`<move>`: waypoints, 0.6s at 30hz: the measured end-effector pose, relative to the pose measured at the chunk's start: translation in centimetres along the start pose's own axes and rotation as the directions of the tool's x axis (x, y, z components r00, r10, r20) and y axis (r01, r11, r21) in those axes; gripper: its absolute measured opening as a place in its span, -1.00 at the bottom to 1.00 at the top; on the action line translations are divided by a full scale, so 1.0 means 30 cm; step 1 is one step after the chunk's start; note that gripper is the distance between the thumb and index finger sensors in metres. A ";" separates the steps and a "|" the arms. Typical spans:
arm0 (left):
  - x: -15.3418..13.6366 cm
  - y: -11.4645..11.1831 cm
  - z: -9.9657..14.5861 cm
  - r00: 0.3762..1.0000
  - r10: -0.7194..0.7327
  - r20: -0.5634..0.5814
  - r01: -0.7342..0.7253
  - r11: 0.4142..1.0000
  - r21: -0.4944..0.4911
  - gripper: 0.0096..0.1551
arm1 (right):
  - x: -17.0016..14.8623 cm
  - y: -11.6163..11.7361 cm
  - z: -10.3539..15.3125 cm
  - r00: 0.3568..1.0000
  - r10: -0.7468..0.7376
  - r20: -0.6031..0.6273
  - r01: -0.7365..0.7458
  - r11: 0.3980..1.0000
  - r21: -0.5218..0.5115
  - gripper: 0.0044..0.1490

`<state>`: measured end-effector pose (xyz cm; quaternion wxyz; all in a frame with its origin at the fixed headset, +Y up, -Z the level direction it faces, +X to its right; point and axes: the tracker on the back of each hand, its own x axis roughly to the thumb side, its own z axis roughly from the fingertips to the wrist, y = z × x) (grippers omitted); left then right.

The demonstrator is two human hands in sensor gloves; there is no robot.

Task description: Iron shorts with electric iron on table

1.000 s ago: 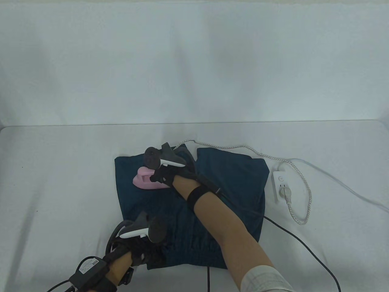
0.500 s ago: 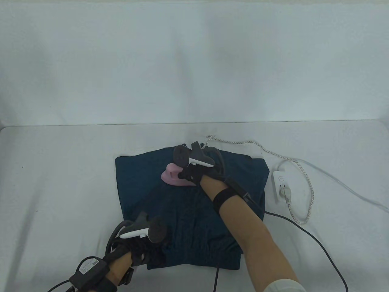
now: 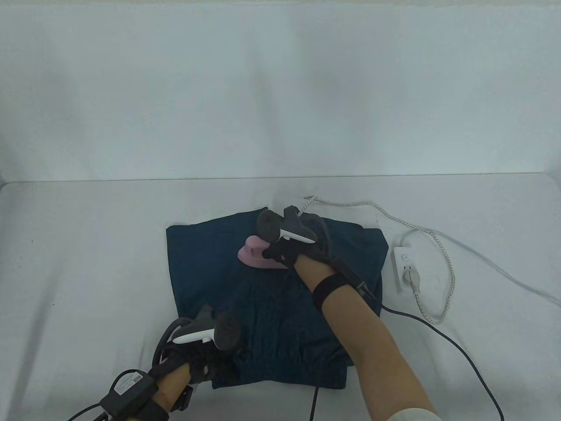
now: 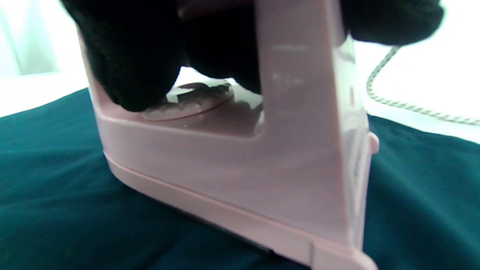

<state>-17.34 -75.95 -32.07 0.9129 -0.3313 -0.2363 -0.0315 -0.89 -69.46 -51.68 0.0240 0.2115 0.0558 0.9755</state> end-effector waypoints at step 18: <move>0.000 -0.001 0.000 1.000 0.000 0.003 0.000 1.000 0.002 -0.06 | 0.346 0.030 -0.073 0.983 -0.017 0.182 0.014 1.000 0.019 -0.18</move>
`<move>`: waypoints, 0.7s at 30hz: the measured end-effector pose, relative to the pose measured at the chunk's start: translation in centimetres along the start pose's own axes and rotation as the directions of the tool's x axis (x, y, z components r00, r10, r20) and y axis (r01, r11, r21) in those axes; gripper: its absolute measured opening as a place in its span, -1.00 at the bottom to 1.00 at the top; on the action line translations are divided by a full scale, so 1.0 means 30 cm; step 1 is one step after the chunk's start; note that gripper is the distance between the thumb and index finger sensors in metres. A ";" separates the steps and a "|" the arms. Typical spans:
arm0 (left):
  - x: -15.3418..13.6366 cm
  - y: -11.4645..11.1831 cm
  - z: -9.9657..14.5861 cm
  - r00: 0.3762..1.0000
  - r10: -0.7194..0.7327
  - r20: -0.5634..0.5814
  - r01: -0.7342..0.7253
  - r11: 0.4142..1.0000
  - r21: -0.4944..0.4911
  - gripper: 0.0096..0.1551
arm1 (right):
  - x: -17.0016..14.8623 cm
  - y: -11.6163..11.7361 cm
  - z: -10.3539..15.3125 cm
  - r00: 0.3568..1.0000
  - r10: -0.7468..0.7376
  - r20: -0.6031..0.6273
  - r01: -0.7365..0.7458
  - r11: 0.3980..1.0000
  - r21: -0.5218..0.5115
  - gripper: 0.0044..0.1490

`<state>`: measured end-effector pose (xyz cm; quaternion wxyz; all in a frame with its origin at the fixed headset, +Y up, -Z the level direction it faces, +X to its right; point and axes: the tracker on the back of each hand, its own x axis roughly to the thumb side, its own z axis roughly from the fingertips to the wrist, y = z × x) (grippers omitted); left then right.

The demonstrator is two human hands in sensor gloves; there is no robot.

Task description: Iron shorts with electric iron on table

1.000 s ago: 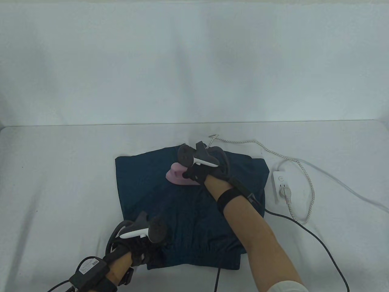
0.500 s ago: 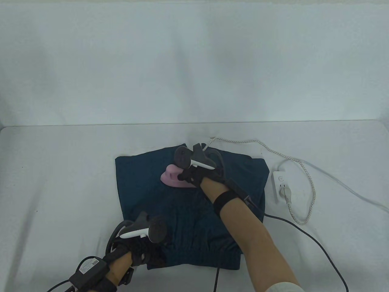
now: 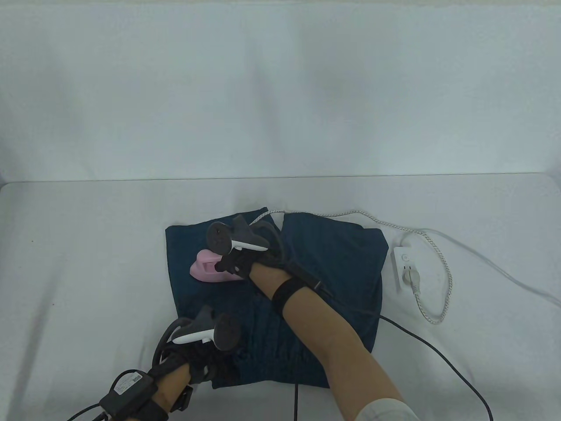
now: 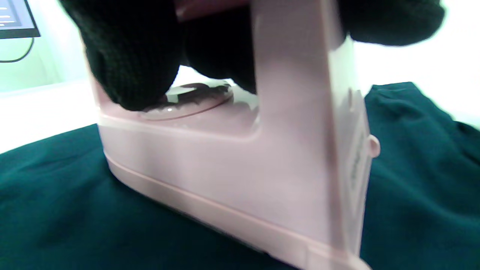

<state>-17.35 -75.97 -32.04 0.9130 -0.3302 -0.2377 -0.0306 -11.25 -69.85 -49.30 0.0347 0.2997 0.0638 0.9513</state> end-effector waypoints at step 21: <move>-0.001 0.000 0.002 1.000 0.002 0.002 -0.002 1.000 0.000 -0.06 | -0.035 -0.002 0.095 0.998 0.067 0.021 -0.068 0.998 0.014 -0.20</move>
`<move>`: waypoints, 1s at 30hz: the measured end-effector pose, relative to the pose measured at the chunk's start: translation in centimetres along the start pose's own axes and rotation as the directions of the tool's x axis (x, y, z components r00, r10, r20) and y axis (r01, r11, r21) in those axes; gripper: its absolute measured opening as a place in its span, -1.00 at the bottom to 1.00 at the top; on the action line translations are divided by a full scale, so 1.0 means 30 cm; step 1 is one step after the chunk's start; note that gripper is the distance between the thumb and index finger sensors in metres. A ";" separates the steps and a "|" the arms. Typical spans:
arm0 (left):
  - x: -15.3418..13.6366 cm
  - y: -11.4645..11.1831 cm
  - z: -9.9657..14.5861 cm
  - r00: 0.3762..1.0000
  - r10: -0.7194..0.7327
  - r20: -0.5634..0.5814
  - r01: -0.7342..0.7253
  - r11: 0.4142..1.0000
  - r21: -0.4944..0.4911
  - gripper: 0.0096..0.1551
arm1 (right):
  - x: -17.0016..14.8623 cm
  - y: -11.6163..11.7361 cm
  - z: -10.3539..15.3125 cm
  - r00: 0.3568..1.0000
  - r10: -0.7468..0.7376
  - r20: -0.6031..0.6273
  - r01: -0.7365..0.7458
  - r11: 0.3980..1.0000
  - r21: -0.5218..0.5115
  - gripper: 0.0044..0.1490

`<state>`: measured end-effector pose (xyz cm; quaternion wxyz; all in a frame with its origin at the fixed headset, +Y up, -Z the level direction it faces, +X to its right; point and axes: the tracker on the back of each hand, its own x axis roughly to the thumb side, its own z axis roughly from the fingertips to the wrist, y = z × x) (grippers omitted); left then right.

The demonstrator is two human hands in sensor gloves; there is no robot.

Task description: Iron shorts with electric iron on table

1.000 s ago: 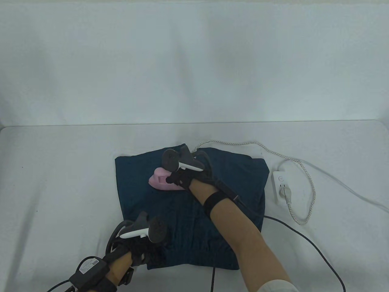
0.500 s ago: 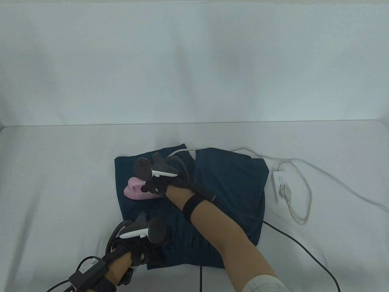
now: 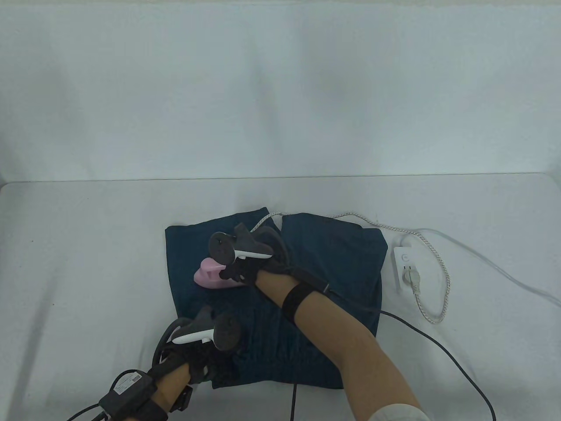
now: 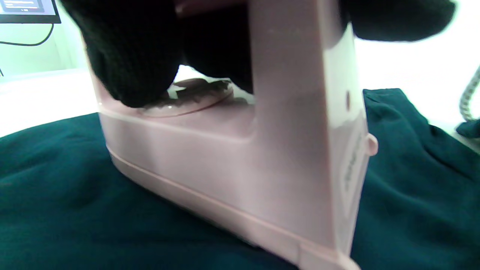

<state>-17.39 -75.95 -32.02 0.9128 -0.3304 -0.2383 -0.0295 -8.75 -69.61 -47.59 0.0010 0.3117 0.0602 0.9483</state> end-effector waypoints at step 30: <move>0.001 0.000 0.000 1.000 -0.002 -0.002 0.002 1.000 0.000 -0.06 | -0.190 0.023 0.126 0.988 -0.074 -0.137 0.073 0.997 -0.010 -0.19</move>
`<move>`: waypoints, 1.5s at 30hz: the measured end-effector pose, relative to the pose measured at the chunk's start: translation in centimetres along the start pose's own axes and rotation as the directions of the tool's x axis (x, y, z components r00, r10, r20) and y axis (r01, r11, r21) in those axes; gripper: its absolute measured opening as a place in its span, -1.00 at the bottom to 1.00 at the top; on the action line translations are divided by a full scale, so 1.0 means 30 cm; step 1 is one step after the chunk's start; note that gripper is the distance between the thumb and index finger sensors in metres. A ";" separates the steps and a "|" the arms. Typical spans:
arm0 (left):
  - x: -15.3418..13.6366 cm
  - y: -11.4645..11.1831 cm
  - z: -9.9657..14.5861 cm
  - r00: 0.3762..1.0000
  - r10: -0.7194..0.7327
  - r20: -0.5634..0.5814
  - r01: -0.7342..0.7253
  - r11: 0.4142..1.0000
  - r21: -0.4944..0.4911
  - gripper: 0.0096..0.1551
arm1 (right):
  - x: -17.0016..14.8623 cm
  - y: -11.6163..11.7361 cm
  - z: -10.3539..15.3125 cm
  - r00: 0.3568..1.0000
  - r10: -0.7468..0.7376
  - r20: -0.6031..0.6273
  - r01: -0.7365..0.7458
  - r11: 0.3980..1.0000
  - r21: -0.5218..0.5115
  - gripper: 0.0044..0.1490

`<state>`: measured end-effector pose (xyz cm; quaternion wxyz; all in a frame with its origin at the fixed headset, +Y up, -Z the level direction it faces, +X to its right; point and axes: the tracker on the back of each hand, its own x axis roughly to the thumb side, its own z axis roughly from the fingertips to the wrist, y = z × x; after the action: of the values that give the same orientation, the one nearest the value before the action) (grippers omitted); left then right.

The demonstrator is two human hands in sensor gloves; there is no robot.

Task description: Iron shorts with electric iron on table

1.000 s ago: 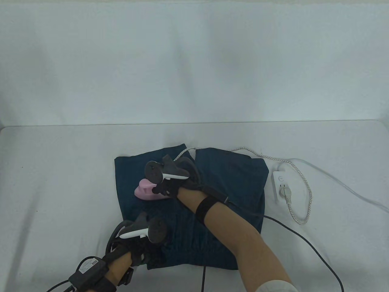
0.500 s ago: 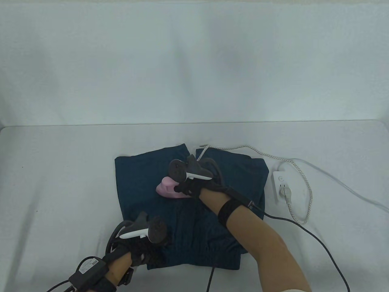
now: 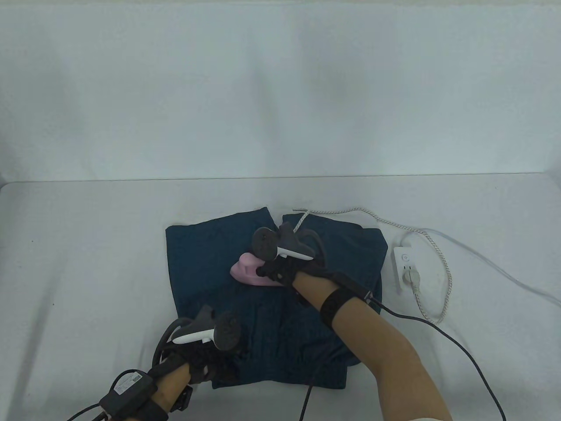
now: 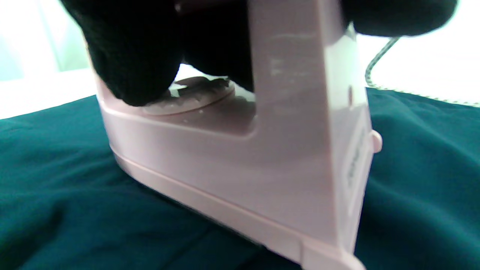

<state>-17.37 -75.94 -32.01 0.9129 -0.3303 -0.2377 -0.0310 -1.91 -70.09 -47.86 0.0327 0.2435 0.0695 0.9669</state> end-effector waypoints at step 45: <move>0.003 0.001 0.001 1.000 -0.004 -0.020 0.004 1.000 0.000 -0.06 | 0.113 0.031 0.040 0.996 -0.060 0.060 0.057 0.997 0.053 -0.19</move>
<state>-17.28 -75.90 -31.97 0.9152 -0.3295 -0.2292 -0.0363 -4.37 -70.53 -45.10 0.0570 0.2717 0.1004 0.9554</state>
